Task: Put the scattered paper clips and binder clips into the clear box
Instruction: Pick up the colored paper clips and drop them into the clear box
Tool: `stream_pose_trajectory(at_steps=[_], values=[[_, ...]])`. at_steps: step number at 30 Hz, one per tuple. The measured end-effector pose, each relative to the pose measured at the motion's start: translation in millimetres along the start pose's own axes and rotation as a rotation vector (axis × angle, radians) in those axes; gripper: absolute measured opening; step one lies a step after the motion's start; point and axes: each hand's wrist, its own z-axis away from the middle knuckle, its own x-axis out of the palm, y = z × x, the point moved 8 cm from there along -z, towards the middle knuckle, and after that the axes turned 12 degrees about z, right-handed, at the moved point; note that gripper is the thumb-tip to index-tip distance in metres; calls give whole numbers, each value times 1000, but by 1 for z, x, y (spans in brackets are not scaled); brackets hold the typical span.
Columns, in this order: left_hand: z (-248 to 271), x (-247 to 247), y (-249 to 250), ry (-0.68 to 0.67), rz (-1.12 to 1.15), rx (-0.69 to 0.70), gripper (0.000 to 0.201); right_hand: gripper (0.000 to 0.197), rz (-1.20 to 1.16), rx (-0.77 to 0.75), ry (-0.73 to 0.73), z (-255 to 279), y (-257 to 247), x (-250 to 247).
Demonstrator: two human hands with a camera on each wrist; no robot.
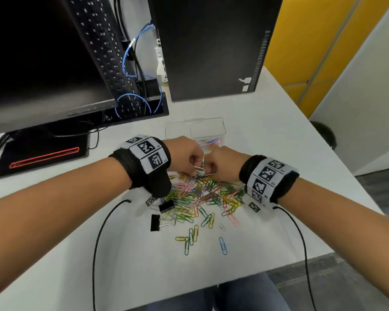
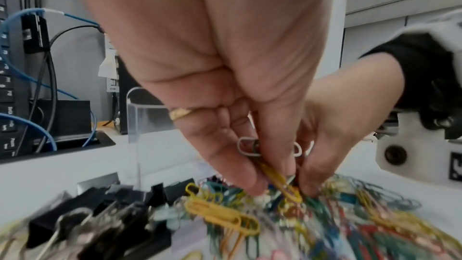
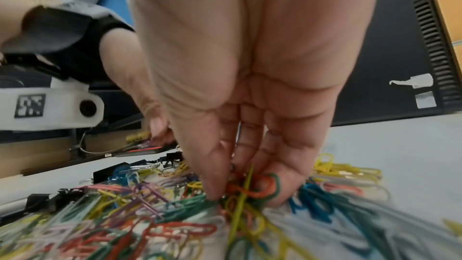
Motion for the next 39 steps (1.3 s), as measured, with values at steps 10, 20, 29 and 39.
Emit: stream_pose_trajectory(at_steps=[10, 20, 29, 39], values=[[-8, -84, -3, 583, 391, -67, 11, 18, -185, 113, 72, 12, 20, -19], [-22, -62, -23, 623, 411, -86, 26, 10, -345, 124, 212, 13, 38, -29], [-7, -54, -16, 481, 52, 53, 31, 9, -310, 102, 527, 17, 45, -84], [9, -37, -39, 578, -60, -18, 26, 12, -67, 185, 597, -20, 19, -88]])
